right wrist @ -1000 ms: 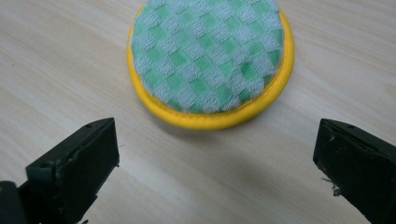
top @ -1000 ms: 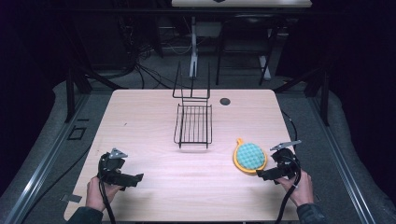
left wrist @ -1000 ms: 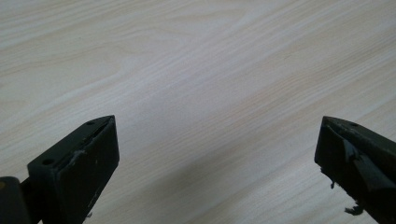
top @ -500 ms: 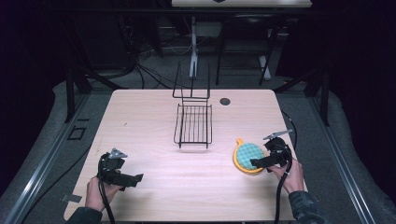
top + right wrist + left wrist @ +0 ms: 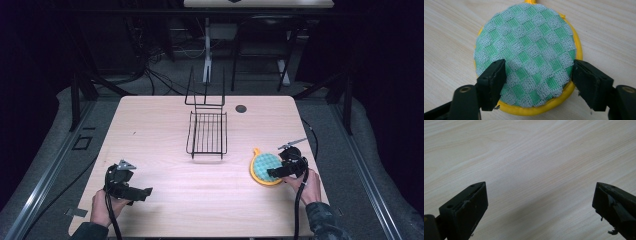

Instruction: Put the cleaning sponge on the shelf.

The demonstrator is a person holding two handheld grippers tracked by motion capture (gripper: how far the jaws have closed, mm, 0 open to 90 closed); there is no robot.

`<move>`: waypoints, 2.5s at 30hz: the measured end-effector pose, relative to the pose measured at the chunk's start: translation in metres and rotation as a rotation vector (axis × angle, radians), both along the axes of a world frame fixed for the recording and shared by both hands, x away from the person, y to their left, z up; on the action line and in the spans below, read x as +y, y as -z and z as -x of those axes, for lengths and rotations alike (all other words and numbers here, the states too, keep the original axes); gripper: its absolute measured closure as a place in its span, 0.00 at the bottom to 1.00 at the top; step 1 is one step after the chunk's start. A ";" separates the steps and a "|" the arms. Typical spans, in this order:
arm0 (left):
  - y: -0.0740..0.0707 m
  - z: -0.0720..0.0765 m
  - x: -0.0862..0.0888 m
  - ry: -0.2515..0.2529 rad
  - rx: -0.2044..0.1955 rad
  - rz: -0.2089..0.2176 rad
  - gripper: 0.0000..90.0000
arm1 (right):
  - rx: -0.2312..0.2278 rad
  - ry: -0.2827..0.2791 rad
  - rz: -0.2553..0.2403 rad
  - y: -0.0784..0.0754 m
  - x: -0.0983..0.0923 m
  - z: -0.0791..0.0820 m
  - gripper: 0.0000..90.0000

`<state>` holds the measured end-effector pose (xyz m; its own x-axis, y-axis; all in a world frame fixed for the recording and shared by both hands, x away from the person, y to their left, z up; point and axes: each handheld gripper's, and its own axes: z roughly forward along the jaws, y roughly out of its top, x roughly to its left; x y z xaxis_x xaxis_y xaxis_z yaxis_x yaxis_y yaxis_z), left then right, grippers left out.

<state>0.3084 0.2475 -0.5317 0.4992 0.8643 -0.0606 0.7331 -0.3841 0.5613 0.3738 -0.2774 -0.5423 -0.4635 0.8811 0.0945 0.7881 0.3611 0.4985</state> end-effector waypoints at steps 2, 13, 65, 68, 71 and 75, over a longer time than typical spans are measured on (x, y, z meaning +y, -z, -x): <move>0.001 0.001 -0.001 0.003 0.007 -0.014 0.01 | 0.005 0.002 -0.014 0.001 -0.001 0.000 0.38; 0.000 0.001 0.000 -0.013 -0.001 -0.036 0.10 | -0.028 0.013 -0.036 0.005 -0.008 0.006 0.77; -0.007 0.004 0.015 -0.072 -0.075 -0.019 0.00 | -0.169 -0.025 -0.076 -0.034 0.002 0.025 0.98; -0.007 0.004 0.015 -0.074 -0.069 -0.023 0.00 | -0.178 -0.016 -0.092 -0.038 0.003 0.025 0.98; -0.007 0.004 0.014 -0.067 -0.071 -0.025 0.00 | -0.187 -0.016 -0.107 -0.041 0.004 0.025 0.98; -0.006 0.004 0.012 -0.064 -0.067 -0.030 0.00 | -0.191 -0.013 -0.112 -0.044 0.004 0.025 0.98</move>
